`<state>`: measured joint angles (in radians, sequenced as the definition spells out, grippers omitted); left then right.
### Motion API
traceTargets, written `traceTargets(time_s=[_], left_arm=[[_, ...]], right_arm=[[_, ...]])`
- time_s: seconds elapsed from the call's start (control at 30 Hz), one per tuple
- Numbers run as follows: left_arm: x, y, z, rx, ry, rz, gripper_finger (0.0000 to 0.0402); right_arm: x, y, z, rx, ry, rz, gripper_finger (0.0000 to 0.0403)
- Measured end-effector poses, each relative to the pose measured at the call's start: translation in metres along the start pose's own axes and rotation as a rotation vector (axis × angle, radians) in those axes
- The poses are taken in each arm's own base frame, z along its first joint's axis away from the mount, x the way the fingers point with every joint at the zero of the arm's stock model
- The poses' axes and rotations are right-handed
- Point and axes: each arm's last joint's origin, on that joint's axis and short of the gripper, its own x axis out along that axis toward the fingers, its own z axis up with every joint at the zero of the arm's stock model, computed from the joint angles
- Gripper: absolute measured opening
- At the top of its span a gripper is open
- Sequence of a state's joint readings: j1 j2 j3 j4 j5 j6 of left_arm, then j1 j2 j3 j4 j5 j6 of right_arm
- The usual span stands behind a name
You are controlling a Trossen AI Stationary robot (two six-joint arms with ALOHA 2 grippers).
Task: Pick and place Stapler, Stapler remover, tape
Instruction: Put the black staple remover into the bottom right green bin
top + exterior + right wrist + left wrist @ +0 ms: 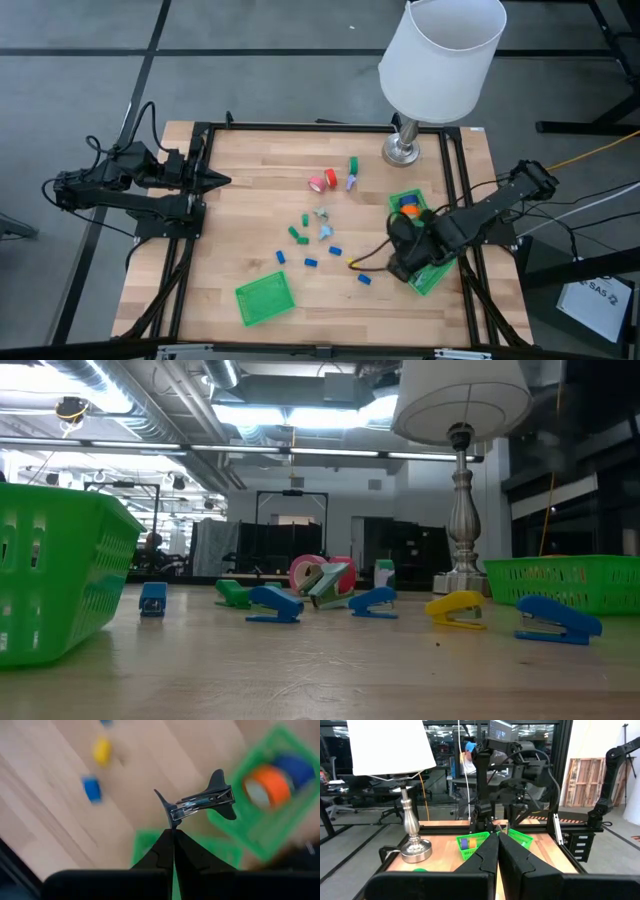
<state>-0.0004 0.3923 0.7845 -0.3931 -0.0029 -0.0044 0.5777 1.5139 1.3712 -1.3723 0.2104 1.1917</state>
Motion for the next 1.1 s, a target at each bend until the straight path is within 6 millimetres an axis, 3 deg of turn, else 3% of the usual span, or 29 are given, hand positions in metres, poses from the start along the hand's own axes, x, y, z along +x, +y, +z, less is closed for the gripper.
traceTargets(time_s=[0.17,0.37,0.93,1.1], left_arm=[[0.0,0.0,0.0,0.0,0.0,0.0,0.0006],[0.0,0.0,0.0,0.0,0.0,0.0,0.0006],[0.0,0.0,0.0,0.0,0.0,0.0,0.0006],[0.0,0.0,0.0,0.0,0.0,0.0,0.0006]], right_arm=[[-0.002,-0.005,-0.017,0.083,0.149,-0.061,0.0006],[-0.004,-0.002,-0.027,0.14,0.161,-0.072,0.0007],[0.004,0.006,-0.032,0.196,0.241,-0.107,0.0007],[0.019,0.006,-0.038,0.198,0.319,-0.121,0.0007]])
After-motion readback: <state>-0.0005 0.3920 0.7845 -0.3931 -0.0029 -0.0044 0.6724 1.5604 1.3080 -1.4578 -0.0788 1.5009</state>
